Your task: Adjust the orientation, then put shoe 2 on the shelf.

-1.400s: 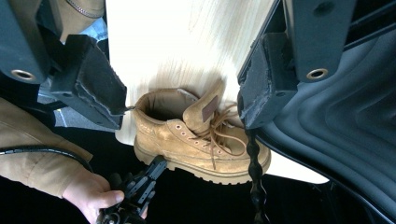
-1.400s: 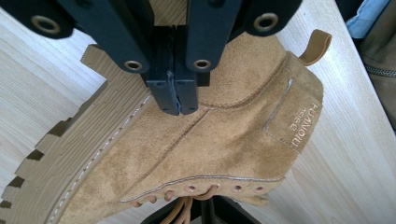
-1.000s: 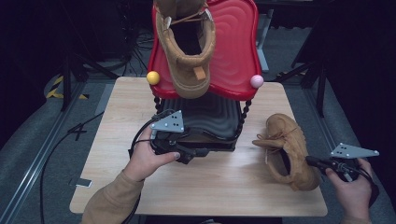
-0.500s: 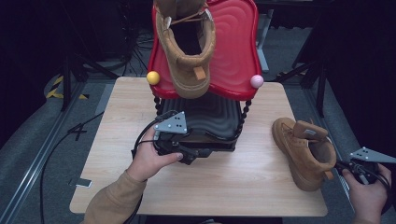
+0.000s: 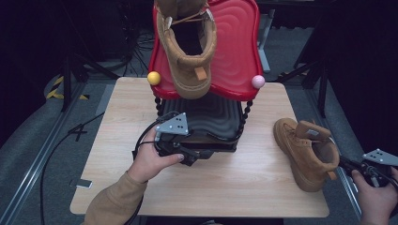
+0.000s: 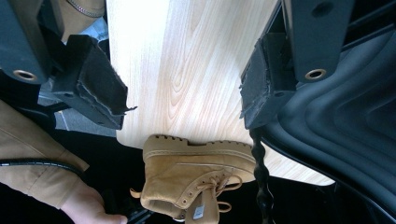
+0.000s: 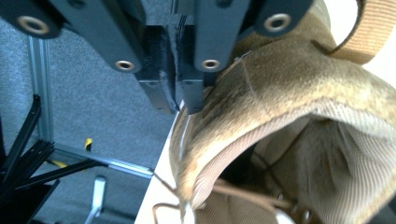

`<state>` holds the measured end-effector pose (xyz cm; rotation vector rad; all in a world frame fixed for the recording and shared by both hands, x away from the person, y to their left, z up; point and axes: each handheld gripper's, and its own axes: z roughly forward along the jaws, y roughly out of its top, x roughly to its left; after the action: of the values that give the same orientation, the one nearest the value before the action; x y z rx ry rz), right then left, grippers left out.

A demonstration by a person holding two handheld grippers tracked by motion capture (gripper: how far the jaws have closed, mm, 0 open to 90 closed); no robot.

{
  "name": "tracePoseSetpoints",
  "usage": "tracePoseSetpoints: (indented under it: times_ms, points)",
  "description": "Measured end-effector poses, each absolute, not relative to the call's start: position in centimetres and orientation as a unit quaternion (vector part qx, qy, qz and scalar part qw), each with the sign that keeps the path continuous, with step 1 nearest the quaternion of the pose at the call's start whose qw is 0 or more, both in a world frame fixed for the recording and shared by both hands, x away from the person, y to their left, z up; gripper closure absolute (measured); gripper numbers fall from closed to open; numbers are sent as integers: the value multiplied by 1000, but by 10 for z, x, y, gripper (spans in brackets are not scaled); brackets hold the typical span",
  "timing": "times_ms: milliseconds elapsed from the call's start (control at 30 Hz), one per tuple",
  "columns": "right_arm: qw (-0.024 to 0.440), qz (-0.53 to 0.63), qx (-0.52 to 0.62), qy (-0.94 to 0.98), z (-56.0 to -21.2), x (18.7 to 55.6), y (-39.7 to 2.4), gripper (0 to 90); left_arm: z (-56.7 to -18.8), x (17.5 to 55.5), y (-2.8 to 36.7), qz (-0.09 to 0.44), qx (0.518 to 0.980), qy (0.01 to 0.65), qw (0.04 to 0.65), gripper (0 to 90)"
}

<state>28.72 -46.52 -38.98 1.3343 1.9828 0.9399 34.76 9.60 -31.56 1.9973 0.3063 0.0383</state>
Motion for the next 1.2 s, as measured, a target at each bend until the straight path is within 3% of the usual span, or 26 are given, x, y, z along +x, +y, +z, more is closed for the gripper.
tracePoseSetpoints:
  times_ms: [100, 400, 700, 867, 1200]
  points:
    - [300, 357, 511, 723, -386, 286, -466, 744, -316, 347, 96, 17, 837, 128, 531, 317]
    - [340, 383, 497, 701, -364, 284, -465, 669, -318, 347, 100, 18, 840, 133, 526, 316]
    - [297, 435, 441, 726, -336, 311, -453, 551, -321, 344, 103, 18, 843, 142, 519, 315]
    - [275, 422, 423, 753, -339, 336, -446, 460, -322, 342, 107, 22, 840, 149, 521, 314]
    - [231, 406, 383, 797, -344, 374, -436, 455, -326, 338, 118, 26, 845, 165, 508, 311]
